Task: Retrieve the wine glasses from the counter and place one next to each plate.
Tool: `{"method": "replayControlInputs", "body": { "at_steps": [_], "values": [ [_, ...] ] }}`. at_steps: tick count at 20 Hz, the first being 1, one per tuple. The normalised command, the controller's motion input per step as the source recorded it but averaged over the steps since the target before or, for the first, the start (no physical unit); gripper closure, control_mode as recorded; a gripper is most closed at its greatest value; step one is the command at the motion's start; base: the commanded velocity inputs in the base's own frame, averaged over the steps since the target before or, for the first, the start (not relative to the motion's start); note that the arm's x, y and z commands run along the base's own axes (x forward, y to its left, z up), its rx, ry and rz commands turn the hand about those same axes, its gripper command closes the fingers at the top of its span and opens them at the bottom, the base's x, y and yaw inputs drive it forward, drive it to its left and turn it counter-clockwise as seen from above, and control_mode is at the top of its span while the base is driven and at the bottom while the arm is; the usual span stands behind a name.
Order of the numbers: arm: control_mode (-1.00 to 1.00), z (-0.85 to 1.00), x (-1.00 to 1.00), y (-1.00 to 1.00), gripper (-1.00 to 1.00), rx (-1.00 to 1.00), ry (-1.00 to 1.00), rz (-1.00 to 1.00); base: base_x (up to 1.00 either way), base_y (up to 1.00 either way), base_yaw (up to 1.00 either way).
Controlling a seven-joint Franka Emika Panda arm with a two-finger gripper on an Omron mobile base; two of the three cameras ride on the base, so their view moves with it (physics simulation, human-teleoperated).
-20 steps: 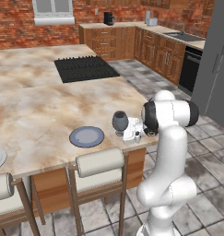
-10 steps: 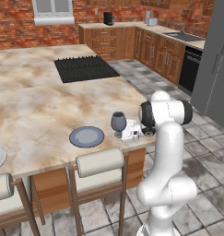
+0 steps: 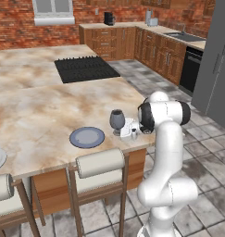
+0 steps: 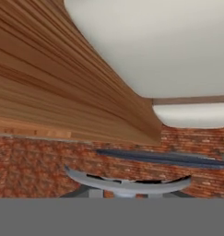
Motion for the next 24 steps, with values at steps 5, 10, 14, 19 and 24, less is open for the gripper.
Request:
{"method": "replayControlInputs", "body": {
  "at_steps": [5,10,14,19,24],
  "values": [
    [-1.0,-0.13,0.06,0.0,-1.0,0.0,0.0,0.0,0.0,0.0,0.0],
    [-1.0,0.0,0.0,-0.06,-1.0,0.01,0.0,0.0,0.0,0.0,0.0],
    [-1.0,0.0,0.0,-0.18,-1.0,0.0,0.0,0.0,0.0,0.0,0.0],
    [-1.0,0.0,0.0,-0.37,-1.0,0.0,0.0,0.0,0.0,0.0,0.0],
    [-1.0,0.0,0.0,-0.2,-1.0,0.0,0.0,-0.02,0.0,0.0,0.0]
  ]
}}
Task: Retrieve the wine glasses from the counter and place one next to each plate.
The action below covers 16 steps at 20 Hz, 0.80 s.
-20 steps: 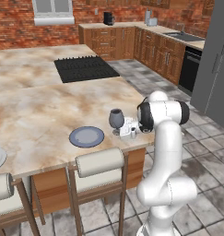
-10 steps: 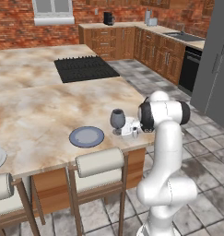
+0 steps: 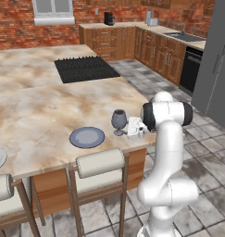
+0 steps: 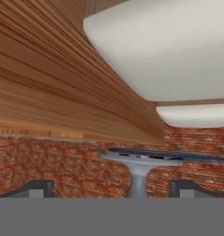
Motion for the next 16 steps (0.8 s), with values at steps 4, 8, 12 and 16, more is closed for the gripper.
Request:
{"method": "replayControlInputs", "body": {
  "at_steps": [4,8,12,16],
  "values": [
    [-1.0,0.03,-0.09,-0.27,-1.0,0.01,0.0,-0.03,0.0,0.0,0.0],
    [-1.0,0.47,-0.65,-0.24,-1.0,0.08,-0.06,-0.03,0.0,0.0,0.0],
    [-1.0,0.76,-0.76,-0.09,-1.0,0.09,-0.07,-0.04,0.0,0.0,0.0],
    [-1.0,0.99,-0.6,0.0,-1.0,0.07,-0.06,-0.01,0.0,0.0,0.0]
  ]
}}
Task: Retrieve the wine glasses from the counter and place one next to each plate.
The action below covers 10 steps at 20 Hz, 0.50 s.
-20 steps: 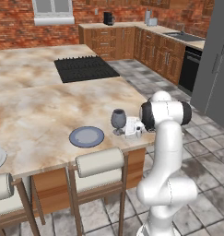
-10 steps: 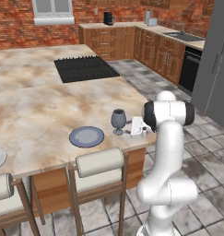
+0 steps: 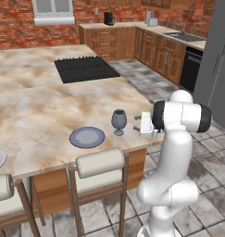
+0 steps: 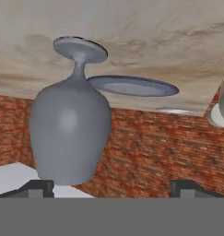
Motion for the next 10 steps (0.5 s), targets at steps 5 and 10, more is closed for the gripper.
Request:
{"method": "replayControlInputs", "body": {
  "at_steps": [5,10],
  "values": [
    [-1.0,1.0,-0.6,0.08,-1.0,0.01,-0.04,0.0,0.0,0.0,0.0],
    [-1.0,1.0,-0.7,0.08,-1.0,0.0,-0.04,0.0,0.0,0.0,0.0]
  ]
}}
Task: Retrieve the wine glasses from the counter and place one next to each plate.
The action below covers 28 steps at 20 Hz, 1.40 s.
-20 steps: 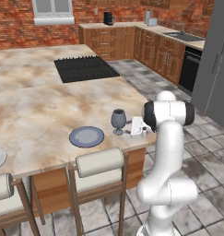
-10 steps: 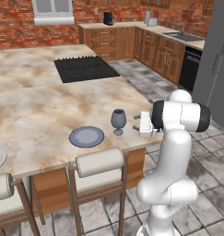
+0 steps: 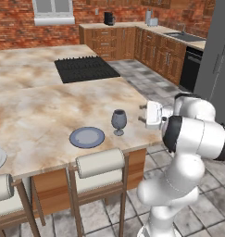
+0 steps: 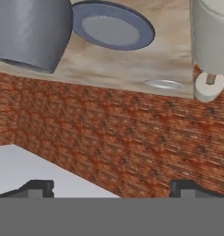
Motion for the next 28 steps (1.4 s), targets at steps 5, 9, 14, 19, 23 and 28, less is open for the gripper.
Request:
{"method": "replayControlInputs", "body": {
  "at_steps": [5,9,14,19,23,28],
  "values": [
    [-1.0,0.79,-0.91,0.12,-1.0,0.0,-0.05,0.0,0.0,0.0,0.0],
    [-1.0,0.66,-0.84,0.21,-1.0,0.0,-0.08,0.0,0.0,0.0,0.0],
    [-1.0,0.76,-0.75,0.1,-1.0,0.0,0.0,0.0,0.0,0.0,0.0],
    [-1.0,0.6,-0.82,0.03,-1.0,0.0,0.0,0.0,0.0,0.0,0.0],
    [-1.0,0.37,-0.96,0.0,-1.0,0.0,0.0,0.0,0.0,0.0,0.0],
    [1.0,0.0,0.0,0.0,-1.0,0.0,0.0,0.0,-0.77,-0.56,-0.02]
  ]
}}
